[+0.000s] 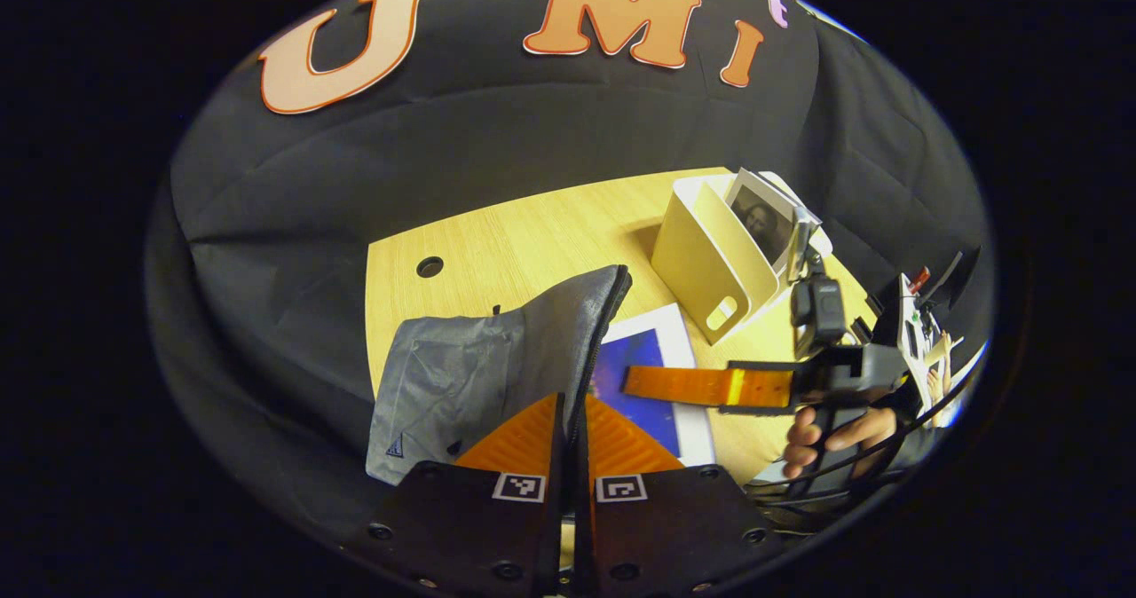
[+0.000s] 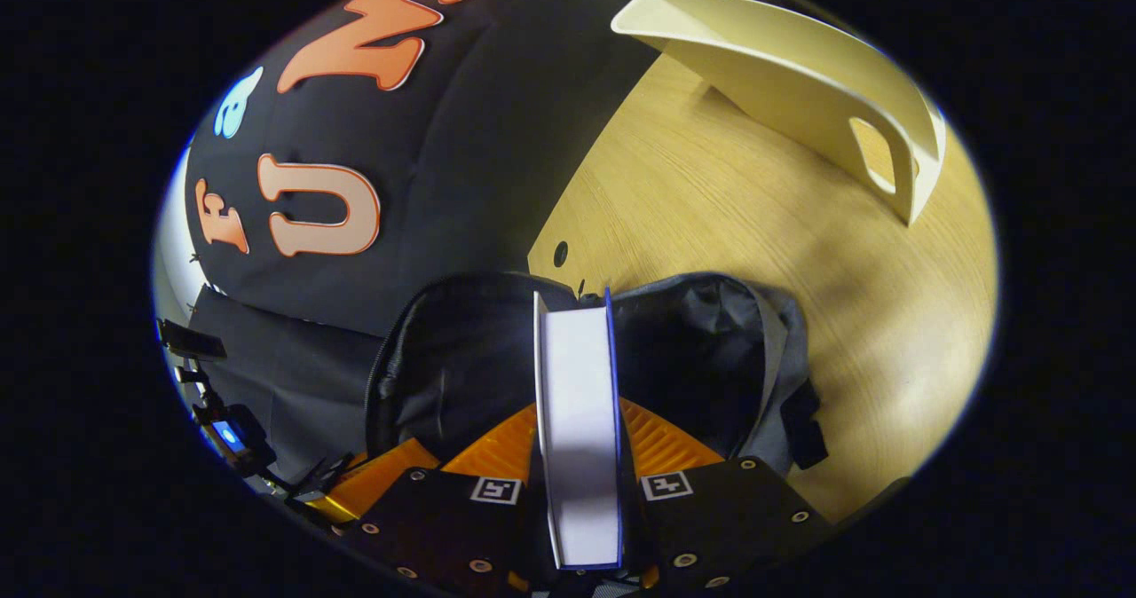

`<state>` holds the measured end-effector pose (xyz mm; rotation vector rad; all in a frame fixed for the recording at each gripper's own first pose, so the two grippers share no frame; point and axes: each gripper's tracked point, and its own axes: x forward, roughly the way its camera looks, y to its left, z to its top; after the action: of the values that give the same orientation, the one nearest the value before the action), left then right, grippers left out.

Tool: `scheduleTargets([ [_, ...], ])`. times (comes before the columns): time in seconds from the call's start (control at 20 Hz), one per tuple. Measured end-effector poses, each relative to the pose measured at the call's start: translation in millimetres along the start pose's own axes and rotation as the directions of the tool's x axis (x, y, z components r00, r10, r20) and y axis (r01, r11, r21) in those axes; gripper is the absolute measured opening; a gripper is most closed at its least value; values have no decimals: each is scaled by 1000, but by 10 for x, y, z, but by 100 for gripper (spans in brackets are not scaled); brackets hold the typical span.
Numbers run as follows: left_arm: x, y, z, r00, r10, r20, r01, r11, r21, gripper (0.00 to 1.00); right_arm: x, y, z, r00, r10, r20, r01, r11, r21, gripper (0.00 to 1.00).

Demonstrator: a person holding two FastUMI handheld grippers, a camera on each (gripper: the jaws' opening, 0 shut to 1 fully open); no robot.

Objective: Open the schoolbag, grab two books from the bookshelf and put them into the schoolbag.

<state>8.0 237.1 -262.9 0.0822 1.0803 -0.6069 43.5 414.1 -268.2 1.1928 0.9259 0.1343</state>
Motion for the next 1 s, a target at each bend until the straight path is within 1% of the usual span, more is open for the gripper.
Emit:
scheduleTargets([
  [0.05,3,-10,6,1000,-2,3,2,1000,-3,5,85,-34,-37,1000,2,3,-2,1000,20,35],
  [0.1,-1,-19,-3,1000,-1,3,1,1000,-9,7,182,-28,-65,1000,2,2,-2,1000,26,35],
  [0.2,-26,-67,-37,1000,1,2,-1,1000,-19,7,356,-11,-109,1000,3,-13,-3,1000,15,34],
  [0.3,-13,-57,-46,1000,5,1,-5,1000,-28,7,371,-29,-140,1000,1,-26,-1,1000,9,35],
  [0.35,9,-29,-51,1000,14,-1,-14,998,-56,7,348,-34,-153,998,-11,-59,12,1000,16,37],
  [0.4,14,-19,-62,1000,17,-6,-17,997,-71,7,340,-111,-205,992,-39,-118,42,999,27,41],
  [0.45,13,-9,-67,1000,18,-8,-19,996,-84,7,295,-150,-254,984,-43,-171,50,998,41,55],
  [0.5,23,-12,-59,1000,24,-7,-24,995,-94,7,177,-220,-276,975,-80,-208,88,996,30,87],
  [0.55,39,-12,-65,1000,28,-9,-29,995,-98,7,110,-326,-248,969,-124,-215,127,992,-1,97],
  [0.6,54,-14,-62,999,33,-9,-33,994,-104,7,64,-408,-194,967,-156,-203,153,988,-33,95],
  [0.7,91,-47,-86,999,36,-13,-38,992,-121,7,-125,-497,-59,963,-187,-194,172,981,-90,96],
  [0.8,145,-77,-138,999,41,-28,-44,990,-137,7,-532,-689,100,948,-261,-182,228,957,-182,98],
  [1.0,241,-145,-218,998,39,-47,-46,988,-151,7,-1028,-887,467,928,-344,-141,295,913,-281,98],
])
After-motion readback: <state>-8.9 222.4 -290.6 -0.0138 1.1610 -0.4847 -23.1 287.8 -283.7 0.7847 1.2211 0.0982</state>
